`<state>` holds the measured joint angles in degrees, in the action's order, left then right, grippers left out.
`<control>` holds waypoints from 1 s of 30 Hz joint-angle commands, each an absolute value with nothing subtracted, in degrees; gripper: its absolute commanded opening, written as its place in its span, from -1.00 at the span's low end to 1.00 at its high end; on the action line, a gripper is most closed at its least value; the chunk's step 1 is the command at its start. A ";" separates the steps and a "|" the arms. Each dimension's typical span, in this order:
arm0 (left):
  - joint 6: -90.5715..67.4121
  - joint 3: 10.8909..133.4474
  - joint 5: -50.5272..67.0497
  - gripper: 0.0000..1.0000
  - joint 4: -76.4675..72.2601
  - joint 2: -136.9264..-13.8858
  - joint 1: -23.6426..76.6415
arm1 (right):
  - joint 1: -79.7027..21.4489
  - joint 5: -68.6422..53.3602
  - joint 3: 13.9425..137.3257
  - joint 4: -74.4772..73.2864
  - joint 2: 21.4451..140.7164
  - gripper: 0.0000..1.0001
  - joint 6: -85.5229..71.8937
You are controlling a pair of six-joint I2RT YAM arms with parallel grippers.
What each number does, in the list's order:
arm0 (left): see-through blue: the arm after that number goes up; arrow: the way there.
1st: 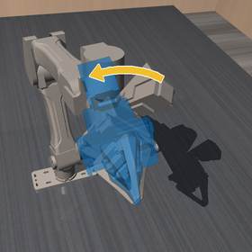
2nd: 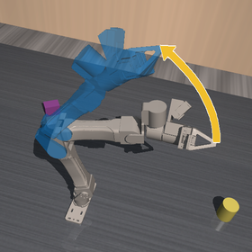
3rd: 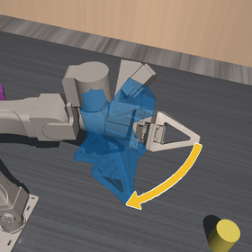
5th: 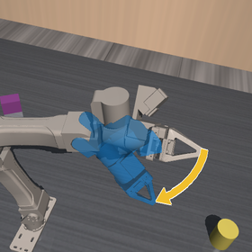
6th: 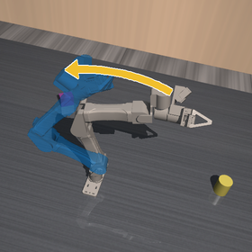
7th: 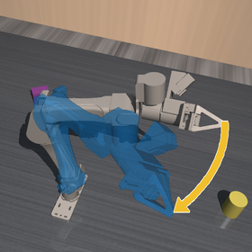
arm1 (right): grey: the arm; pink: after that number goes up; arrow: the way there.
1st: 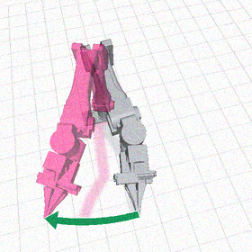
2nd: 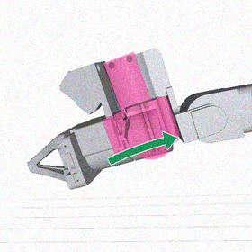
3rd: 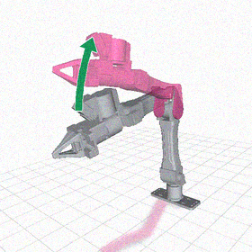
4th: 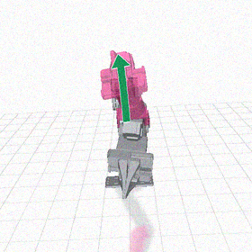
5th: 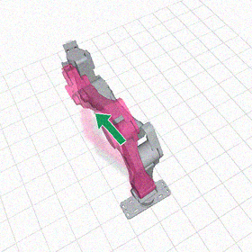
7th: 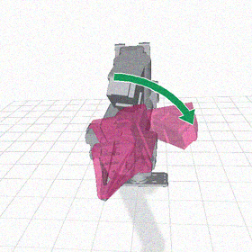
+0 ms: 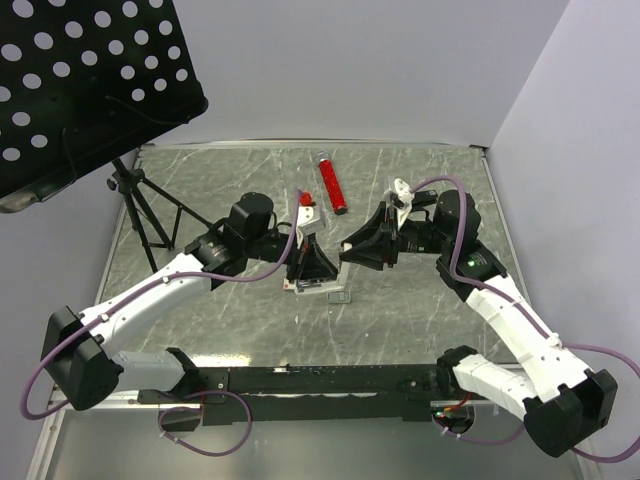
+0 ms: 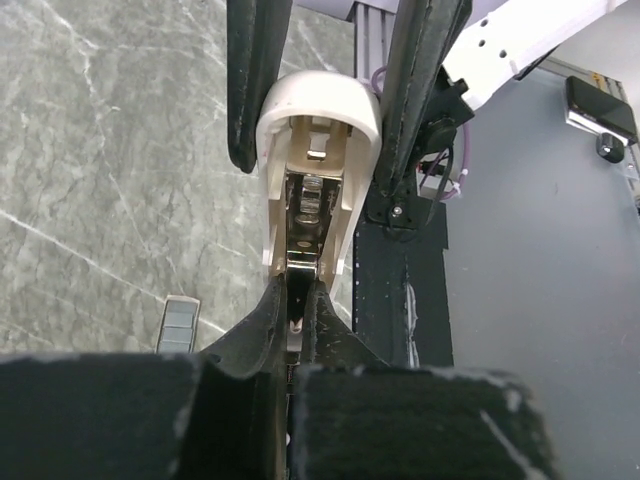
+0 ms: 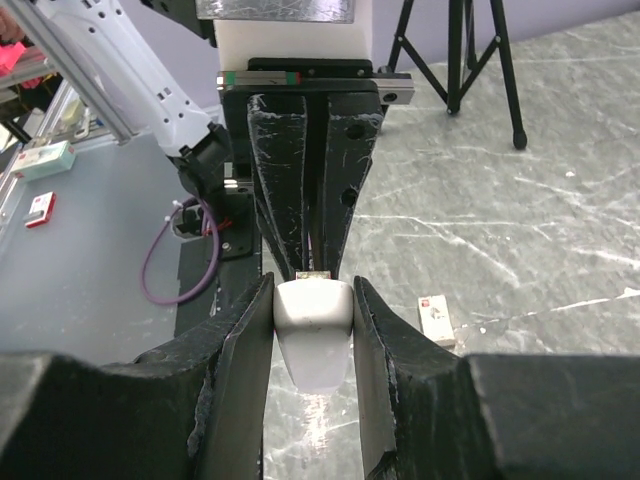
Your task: Load the staples into the stapler
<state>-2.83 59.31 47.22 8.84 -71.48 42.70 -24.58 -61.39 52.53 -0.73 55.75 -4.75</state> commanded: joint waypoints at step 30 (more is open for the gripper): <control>-24.69 55.37 0.21 -0.98 -1.59 -74.09 45.35 | -22.85 -10.04 42.54 -8.87 37.71 0.99 -13.09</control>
